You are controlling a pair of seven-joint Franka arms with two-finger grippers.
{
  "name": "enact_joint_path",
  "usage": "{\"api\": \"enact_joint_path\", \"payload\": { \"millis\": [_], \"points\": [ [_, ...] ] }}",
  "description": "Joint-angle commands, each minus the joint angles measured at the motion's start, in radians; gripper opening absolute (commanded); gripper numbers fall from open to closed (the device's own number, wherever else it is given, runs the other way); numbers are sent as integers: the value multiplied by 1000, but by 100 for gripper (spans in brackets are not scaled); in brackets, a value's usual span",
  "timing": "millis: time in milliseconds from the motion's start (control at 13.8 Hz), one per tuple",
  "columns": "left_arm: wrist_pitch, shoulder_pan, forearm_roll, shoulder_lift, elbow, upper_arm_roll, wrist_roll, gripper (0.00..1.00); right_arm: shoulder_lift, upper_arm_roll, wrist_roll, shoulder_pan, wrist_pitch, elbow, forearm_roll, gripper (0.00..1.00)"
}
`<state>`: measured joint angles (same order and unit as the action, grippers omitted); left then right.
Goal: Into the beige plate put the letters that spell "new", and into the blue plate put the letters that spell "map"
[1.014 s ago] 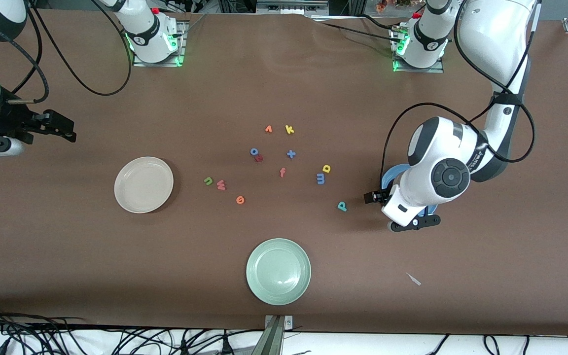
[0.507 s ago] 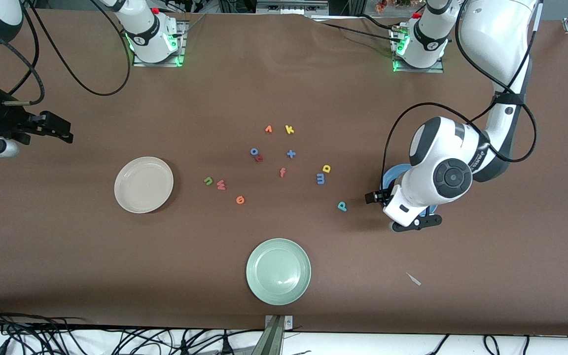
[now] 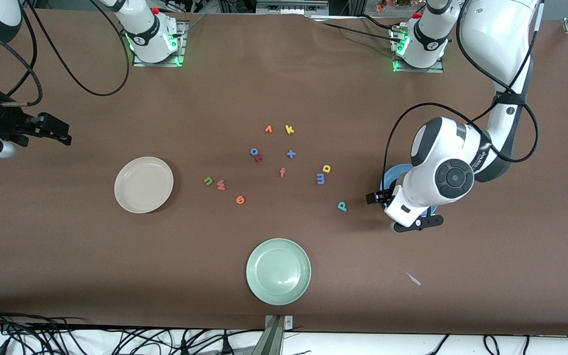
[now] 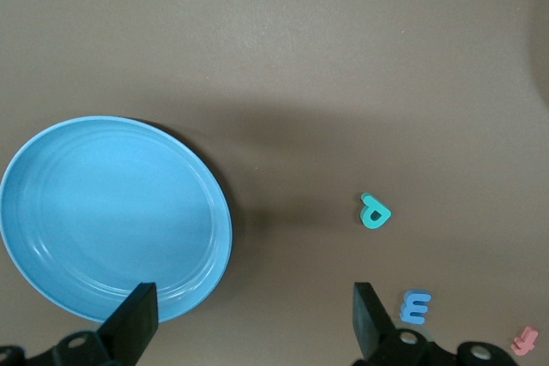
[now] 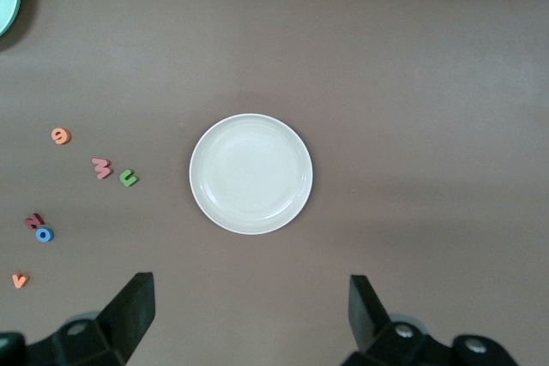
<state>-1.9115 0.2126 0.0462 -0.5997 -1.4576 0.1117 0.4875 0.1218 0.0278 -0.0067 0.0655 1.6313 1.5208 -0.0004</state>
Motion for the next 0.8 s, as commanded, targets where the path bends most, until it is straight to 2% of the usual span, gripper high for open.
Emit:
{"api": "enact_joint_path", "payload": {
  "millis": [0,724],
  "points": [
    [17,-4,18,14,0,3,0,100,7,-6,-10,-9,-2,-18,-10,100],
    [16,8,20,-3,-4,5,0,100,9,-6,2,-10,12,-19,-10,100]
  ]
}}
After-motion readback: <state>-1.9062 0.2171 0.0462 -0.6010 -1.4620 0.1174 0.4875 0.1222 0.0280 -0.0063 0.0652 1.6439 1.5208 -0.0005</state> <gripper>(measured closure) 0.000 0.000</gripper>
